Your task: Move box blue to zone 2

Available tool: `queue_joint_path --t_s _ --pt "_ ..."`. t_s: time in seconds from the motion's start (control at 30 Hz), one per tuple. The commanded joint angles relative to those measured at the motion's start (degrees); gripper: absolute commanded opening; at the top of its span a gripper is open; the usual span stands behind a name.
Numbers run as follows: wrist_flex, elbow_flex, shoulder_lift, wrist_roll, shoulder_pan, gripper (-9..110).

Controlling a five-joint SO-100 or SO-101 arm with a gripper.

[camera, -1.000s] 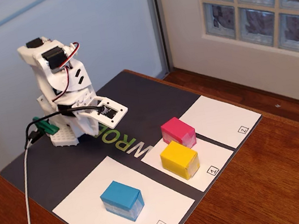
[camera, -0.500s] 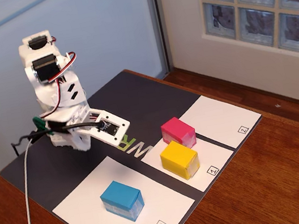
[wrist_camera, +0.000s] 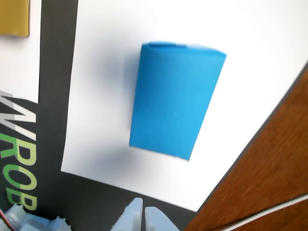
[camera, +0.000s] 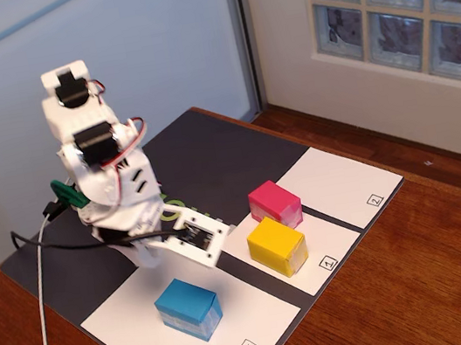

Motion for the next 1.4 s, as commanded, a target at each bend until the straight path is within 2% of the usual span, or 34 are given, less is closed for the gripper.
queue_joint_path --t_s 0.0,0.33,0.47,0.73,1.2,1.37 --pt "0.44 -5.8 -1.85 -1.41 -1.67 0" --pt "-1.32 -8.7 -7.73 2.72 -2.64 1" --pt "-2.46 -8.79 -7.73 5.54 -2.72 17" --pt "-2.02 -8.88 -6.94 7.47 -3.34 39" --pt "-0.62 -6.68 -7.47 11.16 -6.94 38" --pt "-5.45 0.09 -5.19 11.34 -6.86 38"
